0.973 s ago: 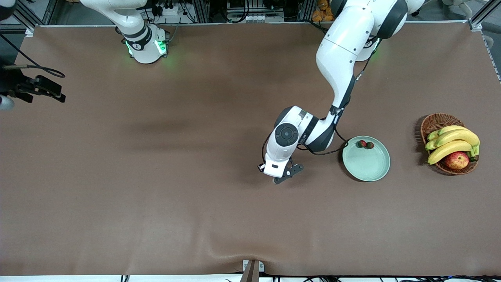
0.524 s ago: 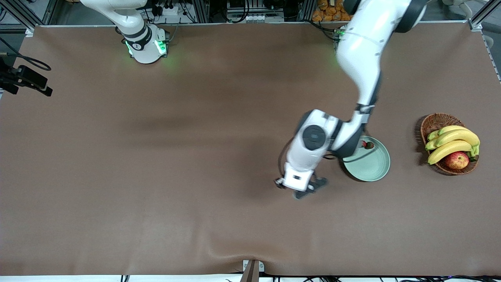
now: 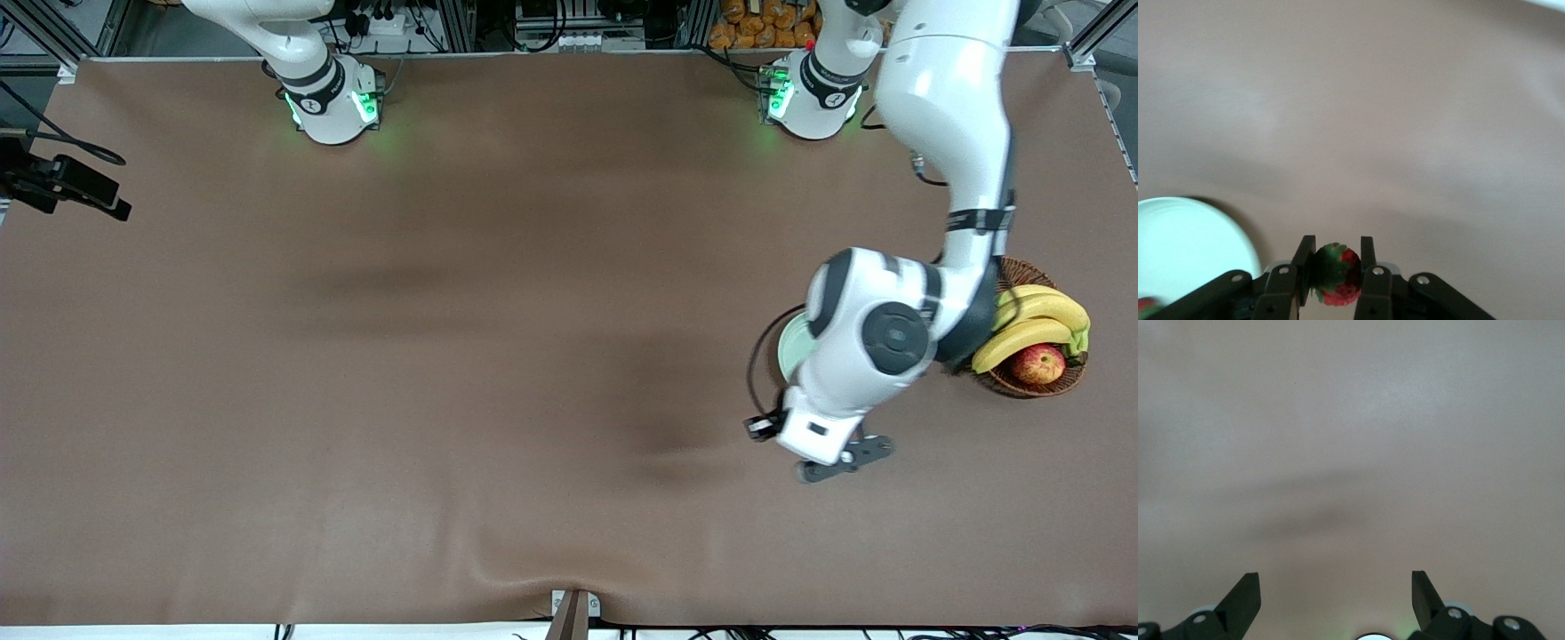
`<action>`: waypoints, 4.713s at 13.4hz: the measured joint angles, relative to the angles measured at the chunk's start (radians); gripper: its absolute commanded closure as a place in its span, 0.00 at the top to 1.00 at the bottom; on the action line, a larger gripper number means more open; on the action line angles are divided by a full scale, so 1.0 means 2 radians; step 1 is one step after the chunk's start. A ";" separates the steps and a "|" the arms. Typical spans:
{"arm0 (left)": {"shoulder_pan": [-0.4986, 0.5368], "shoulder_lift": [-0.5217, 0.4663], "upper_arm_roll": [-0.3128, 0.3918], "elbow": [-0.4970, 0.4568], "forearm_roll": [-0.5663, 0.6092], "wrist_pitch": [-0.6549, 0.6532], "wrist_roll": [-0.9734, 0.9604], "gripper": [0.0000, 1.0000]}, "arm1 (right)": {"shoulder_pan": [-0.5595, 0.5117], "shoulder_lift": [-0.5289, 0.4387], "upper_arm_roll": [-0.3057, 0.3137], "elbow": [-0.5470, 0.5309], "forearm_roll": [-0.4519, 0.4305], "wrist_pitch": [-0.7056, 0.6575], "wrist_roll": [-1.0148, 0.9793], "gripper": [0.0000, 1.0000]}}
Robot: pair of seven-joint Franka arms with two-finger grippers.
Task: Collect all strawberries into plate
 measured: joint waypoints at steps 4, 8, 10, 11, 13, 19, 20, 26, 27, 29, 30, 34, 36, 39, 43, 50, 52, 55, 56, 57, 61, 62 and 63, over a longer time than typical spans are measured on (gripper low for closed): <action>0.060 0.008 0.001 -0.057 0.001 -0.014 0.038 0.00 | 0.000 0.013 0.000 0.007 0.000 0.008 -0.008 1.00; 0.111 0.019 0.000 -0.118 0.001 0.032 0.108 0.00 | -0.001 0.019 0.000 0.020 -0.013 0.010 -0.021 1.00; 0.109 0.013 -0.003 -0.140 0.001 0.038 0.110 0.00 | -0.001 0.020 0.000 0.022 -0.014 0.017 -0.021 1.00; 0.106 0.004 -0.006 -0.153 0.001 0.038 0.110 0.04 | -0.002 0.020 -0.001 0.022 -0.014 0.021 -0.021 1.00; 0.102 -0.023 -0.007 -0.188 0.001 0.038 0.110 0.71 | -0.004 0.020 -0.001 0.022 -0.014 0.024 -0.021 1.00; 0.099 -0.078 -0.007 -0.221 0.001 0.033 0.110 1.00 | -0.004 0.021 0.002 0.022 -0.014 0.023 -0.022 1.00; 0.099 -0.096 -0.007 -0.217 0.001 0.017 0.110 1.00 | -0.004 0.021 0.004 0.022 -0.014 0.023 -0.022 1.00; 0.101 -0.178 -0.006 -0.057 0.001 -0.188 0.110 1.00 | -0.001 0.021 0.007 0.022 -0.014 0.023 -0.022 1.00; 0.102 -0.183 -0.006 -0.033 0.001 -0.202 0.116 1.00 | -0.001 0.021 0.007 0.022 -0.014 0.023 -0.022 1.00; 0.103 -0.201 -0.005 -0.010 0.001 -0.216 0.150 1.00 | -0.001 0.021 0.007 0.023 -0.014 0.023 -0.022 1.00; 0.104 -0.214 -0.004 -0.007 0.001 -0.218 0.161 1.00 | -0.002 0.021 0.006 0.023 -0.014 0.023 -0.022 1.00; 0.105 -0.251 -0.001 -0.006 0.002 -0.243 0.169 1.00 | -0.002 0.021 0.006 0.023 -0.014 0.022 -0.022 1.00; 0.108 -0.265 0.000 -0.006 0.002 -0.249 0.170 1.00 | -0.002 0.021 0.006 0.023 -0.014 0.018 -0.022 1.00; 0.109 -0.279 0.000 -0.010 0.002 -0.255 0.171 1.00 | -0.002 0.021 0.006 0.023 -0.014 0.015 -0.022 1.00; 0.109 -0.283 -0.001 -0.013 0.002 -0.257 0.172 1.00 | -0.003 0.021 0.005 0.024 -0.014 0.014 -0.022 1.00; 0.109 -0.323 -0.001 -0.055 0.002 -0.266 0.214 1.00 | -0.003 0.021 0.005 0.024 -0.014 0.014 -0.022 1.00; 0.117 -0.342 0.000 -0.080 0.002 -0.266 0.238 1.00 | -0.003 0.021 0.005 0.025 -0.014 0.014 -0.022 1.00; 0.121 -0.354 0.002 -0.093 0.002 -0.265 0.256 1.00 | -0.002 0.021 0.005 0.025 -0.014 0.014 -0.022 1.00; 0.121 -0.354 0.002 -0.093 0.002 -0.265 0.256 1.00 | -0.002 0.021 0.005 0.025 -0.014 0.013 -0.022 1.00; 0.121 -0.355 0.001 -0.092 0.003 -0.264 0.256 1.00 | -0.002 0.021 0.005 0.025 -0.014 0.013 -0.022 1.00; 0.124 -0.356 0.001 -0.092 0.011 -0.263 0.281 1.00 | -0.002 0.021 0.005 0.025 -0.014 0.012 -0.022 1.00; 0.125 -0.356 0.001 -0.092 0.011 -0.263 0.286 1.00 | -0.002 0.021 0.005 0.025 -0.014 0.009 -0.022 1.00; 0.125 -0.356 0.001 -0.092 0.011 -0.263 0.286 1.00 | -0.002 0.021 0.005 0.025 -0.014 0.008 -0.022 1.00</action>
